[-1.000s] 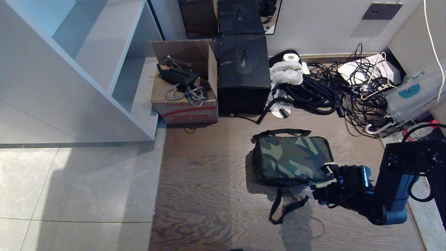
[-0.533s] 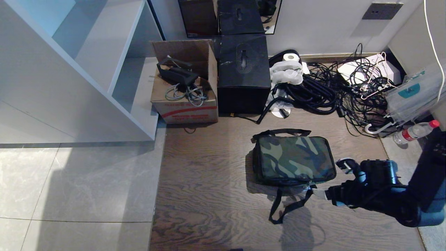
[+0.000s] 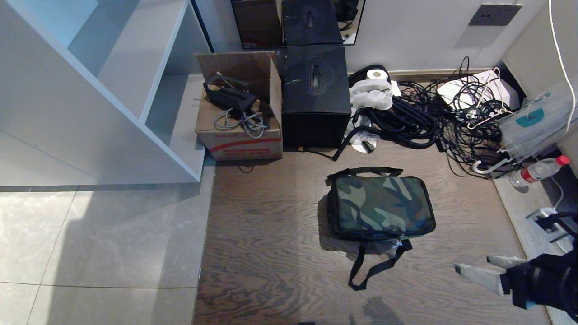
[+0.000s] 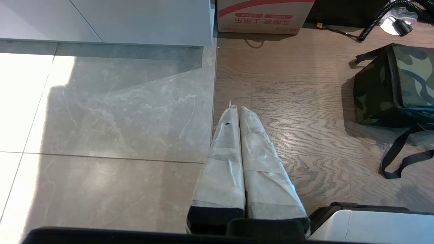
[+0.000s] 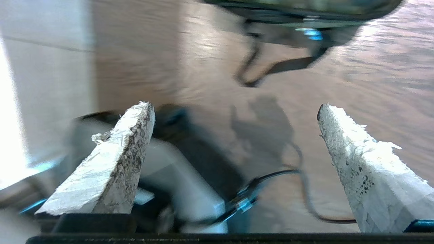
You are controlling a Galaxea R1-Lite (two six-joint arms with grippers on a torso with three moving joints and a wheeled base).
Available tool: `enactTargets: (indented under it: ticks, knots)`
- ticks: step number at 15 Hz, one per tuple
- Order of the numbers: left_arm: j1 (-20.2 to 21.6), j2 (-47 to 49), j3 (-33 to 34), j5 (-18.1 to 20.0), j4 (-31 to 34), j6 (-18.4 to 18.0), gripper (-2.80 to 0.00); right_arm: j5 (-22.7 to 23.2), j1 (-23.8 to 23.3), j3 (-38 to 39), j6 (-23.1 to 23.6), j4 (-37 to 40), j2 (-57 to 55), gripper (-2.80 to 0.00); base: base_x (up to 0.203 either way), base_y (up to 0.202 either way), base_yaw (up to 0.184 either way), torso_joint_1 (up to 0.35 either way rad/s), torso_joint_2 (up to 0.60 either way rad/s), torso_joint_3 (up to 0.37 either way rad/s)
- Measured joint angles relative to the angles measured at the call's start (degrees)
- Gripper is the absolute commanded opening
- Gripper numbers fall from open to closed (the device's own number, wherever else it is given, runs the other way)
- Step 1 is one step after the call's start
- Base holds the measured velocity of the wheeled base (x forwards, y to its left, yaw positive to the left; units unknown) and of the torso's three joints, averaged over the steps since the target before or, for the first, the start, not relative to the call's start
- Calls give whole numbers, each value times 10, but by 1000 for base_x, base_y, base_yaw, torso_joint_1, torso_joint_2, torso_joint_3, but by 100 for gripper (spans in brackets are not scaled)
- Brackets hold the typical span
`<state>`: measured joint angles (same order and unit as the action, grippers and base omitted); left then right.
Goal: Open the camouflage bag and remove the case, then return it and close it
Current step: Open the top of the storage box
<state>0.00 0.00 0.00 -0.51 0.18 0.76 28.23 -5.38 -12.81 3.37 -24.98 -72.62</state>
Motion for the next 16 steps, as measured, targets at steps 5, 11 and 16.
enactTargets:
  ticks: [5, 11, 16]
  knots:
    - [0, 0, 0, 0, 0, -5, -280, 79, -4, -3, -18, 289, 235, 0, 0, 0, 0, 0, 0, 0]
    - [0, 0, 0, 0, 1, -5, -280, 84, -3, -12, -17, 292, 254, 0, -77, 0, 1, 0, 0, -1]
    - [0, 0, 0, 1, 2, -3, -280, 83, -4, -13, -17, 294, 253, 0, -13, 0, 0, 1, -1, 1]
